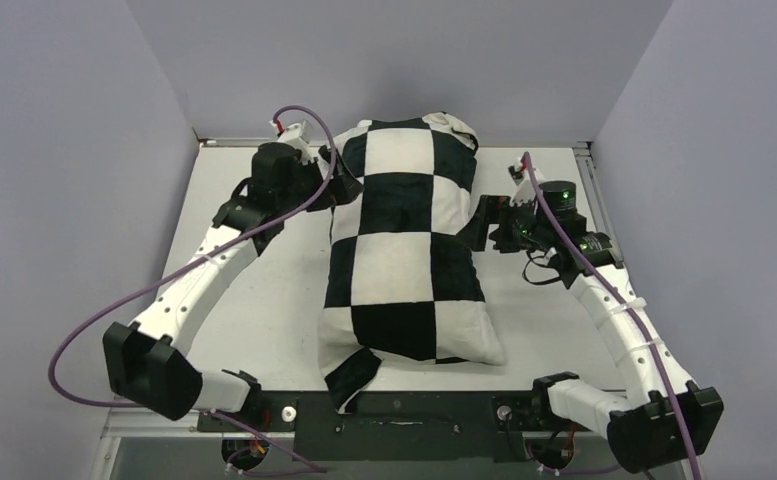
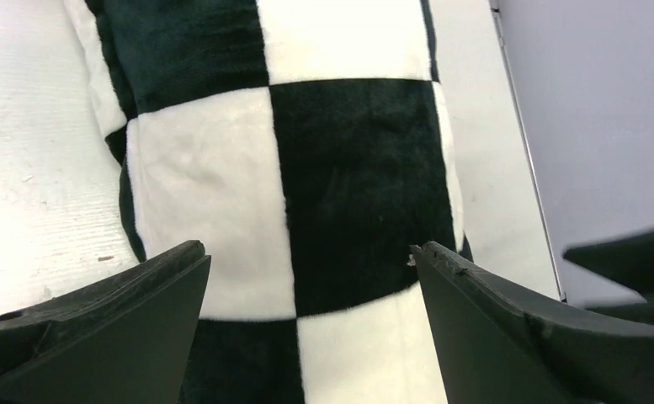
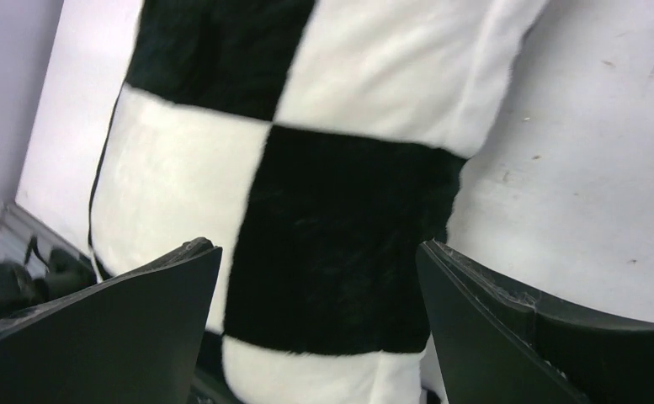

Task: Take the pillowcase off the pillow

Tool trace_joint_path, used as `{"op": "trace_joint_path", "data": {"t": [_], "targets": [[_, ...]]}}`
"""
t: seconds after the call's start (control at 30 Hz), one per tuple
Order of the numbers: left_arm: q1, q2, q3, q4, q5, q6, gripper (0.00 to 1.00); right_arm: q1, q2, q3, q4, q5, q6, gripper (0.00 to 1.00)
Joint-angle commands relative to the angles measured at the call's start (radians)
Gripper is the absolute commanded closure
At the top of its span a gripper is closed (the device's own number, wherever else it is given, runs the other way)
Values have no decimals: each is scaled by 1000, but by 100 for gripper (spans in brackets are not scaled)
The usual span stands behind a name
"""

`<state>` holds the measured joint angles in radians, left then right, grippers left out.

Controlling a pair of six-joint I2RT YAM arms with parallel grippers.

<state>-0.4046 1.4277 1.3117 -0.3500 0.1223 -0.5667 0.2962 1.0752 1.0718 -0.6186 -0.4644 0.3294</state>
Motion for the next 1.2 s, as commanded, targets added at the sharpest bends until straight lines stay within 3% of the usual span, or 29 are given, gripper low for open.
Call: {"op": "trace_joint_path", "data": {"t": [0.0,0.13,0.37,0.77,0.87,0.93,1.0,1.17], "targets": [[1,-134,-67,-51,-16,46,4,-153,53,-12,169,-136,79,10],[-4,-197,-136,-51,27,28,4,-230,107,-84,372,-157,230,10],[-8,-200,-172,-38,77,10,4,-238,278,-144,649,-168,336,10],[-13,-83,-240,71,106,-19,4,-182,538,-320,1142,-302,548,10],[-25,-42,-278,131,114,-48,4,-147,577,-354,1250,-328,591,3],[-38,-10,-299,161,124,-67,4,-140,593,-385,1323,-348,628,12],[-52,24,-318,185,131,-78,4,-138,588,-403,1375,-375,656,30],[-73,93,-343,245,161,-108,2,-136,507,-372,1271,-387,595,83]]}}
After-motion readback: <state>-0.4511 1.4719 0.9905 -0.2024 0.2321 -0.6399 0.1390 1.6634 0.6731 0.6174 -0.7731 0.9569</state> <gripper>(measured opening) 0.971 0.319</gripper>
